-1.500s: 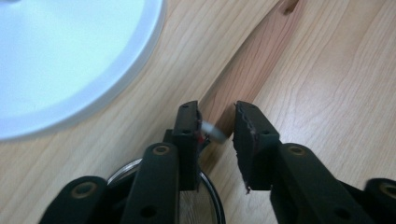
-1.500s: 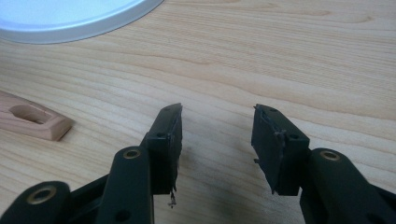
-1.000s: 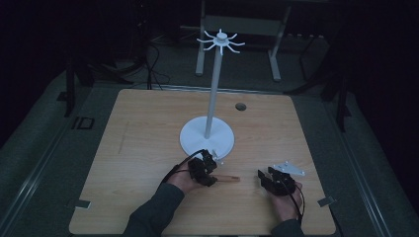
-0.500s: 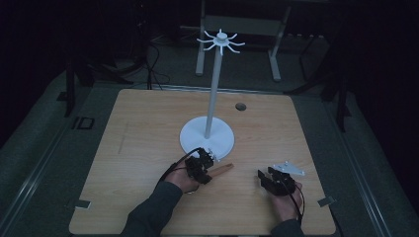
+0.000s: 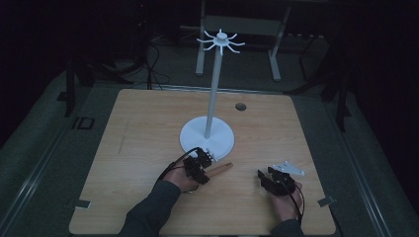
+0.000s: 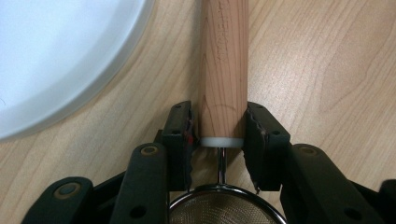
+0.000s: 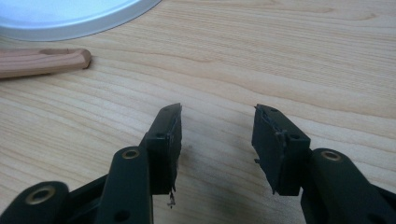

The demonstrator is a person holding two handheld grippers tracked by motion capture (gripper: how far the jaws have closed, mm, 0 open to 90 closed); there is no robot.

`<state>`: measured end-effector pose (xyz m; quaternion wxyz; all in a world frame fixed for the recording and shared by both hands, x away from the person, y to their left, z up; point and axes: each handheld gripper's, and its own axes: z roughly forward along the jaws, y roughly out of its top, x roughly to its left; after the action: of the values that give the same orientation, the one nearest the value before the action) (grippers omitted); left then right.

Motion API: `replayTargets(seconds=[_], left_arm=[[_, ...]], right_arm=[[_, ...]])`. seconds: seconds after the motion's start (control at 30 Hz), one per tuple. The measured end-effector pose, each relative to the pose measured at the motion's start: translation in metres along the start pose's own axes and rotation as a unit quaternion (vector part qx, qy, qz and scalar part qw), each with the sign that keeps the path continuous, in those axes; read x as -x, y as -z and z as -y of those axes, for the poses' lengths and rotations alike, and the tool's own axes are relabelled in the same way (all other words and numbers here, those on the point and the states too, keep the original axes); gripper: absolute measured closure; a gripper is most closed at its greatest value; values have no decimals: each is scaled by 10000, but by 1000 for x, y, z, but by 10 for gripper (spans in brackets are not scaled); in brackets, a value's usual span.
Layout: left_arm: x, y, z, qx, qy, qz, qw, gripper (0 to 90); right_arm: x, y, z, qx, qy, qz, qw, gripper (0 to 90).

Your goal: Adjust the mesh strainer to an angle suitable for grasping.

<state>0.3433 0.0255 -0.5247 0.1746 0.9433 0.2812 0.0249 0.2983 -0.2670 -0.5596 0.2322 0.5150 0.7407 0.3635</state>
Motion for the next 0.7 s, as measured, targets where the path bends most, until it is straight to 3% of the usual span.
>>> replayTargets(seconds=[0.4, 0.7], left_arm=[[0, -1, -6, -109, -70, -75, 9999, 691], [-4, 9, -4, 152, 89, -97, 9998, 693]], right_arm=[[0, 0, 0, -12, 29, 3, 10000, 520], [-1, -1, 0, -21, 38, 19, 10000, 520]])
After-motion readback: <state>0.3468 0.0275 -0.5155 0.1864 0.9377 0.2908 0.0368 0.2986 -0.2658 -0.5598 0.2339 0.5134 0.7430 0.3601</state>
